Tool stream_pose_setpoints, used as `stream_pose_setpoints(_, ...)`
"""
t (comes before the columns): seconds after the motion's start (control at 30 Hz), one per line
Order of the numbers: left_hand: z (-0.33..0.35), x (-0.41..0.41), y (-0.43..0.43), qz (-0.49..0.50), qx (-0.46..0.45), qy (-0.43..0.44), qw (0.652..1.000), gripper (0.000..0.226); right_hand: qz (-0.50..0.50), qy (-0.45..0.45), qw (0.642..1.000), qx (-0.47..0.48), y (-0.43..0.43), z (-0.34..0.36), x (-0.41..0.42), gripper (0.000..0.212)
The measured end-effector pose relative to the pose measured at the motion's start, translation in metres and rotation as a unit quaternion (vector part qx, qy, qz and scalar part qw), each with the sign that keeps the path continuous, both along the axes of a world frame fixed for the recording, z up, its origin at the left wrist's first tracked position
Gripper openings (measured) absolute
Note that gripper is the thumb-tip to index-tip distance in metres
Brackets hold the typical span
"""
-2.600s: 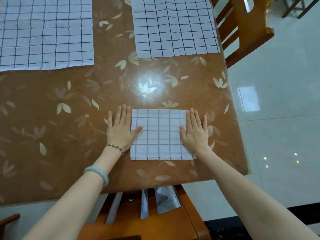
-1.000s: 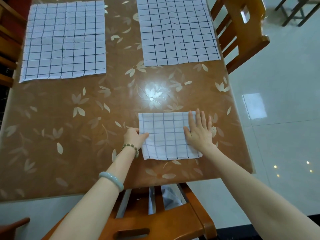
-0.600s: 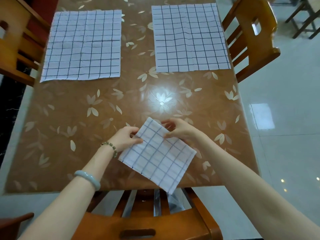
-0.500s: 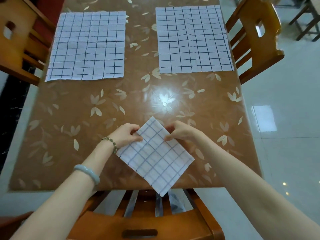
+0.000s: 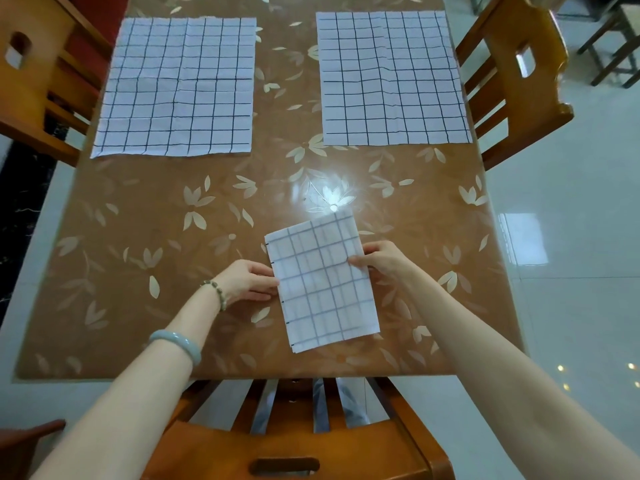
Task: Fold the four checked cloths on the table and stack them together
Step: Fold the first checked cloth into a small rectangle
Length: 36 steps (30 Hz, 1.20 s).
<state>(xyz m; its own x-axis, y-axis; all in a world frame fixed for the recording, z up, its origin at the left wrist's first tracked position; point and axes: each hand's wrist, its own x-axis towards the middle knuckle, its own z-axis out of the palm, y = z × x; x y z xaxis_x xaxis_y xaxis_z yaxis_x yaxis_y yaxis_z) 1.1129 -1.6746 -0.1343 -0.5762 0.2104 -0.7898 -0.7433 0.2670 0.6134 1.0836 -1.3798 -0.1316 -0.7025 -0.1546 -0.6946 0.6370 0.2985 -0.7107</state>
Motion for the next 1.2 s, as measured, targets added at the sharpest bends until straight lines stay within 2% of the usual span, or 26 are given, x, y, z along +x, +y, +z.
stream_pose_setpoints(0.1,-0.001,-0.001,0.01,0.017,-0.019,0.008,1.0,0.019,-0.01,-0.008,1.0,-0.001,0.0,-0.002,0.004,0.014)
stream_pose_setpoints(0.3,-0.003,0.001,0.021,0.071,-0.061,0.042,0.995,0.024,0.036,-0.05,0.998,-0.024,0.01,-0.006,0.008,0.019)
stream_pose_setpoints(0.5,-0.005,0.005,0.019,0.072,-0.032,0.026,0.997,0.015,0.038,-0.038,0.999,-0.007,0.008,-0.007,0.015,0.015)
stream_pose_setpoints(0.63,-0.009,0.008,0.016,0.071,-0.051,0.056,0.995,0.015,0.019,-0.034,0.999,-0.022,0.009,-0.01,0.018,0.019)
stream_pose_setpoints(0.8,-0.011,0.012,0.015,0.151,0.029,0.064,0.986,0.015,-0.025,-0.032,0.997,-0.06,0.013,-0.011,0.023,0.025)
stream_pose_setpoints(0.9,-0.009,0.014,0.014,0.162,0.055,0.064,0.983,0.015,-0.042,-0.042,0.995,-0.085,0.015,-0.01,0.024,0.025)
stream_pose_setpoints(1.1,-0.006,0.012,0.009,0.169,0.082,0.069,0.98,0.014,-0.036,-0.048,0.996,-0.071,0.019,-0.012,0.024,0.018)
stream_pose_setpoints(1.2,-0.002,0.011,0.009,0.152,0.046,0.086,0.984,0.021,-0.04,-0.033,0.997,-0.05,0.017,-0.005,0.025,0.025)
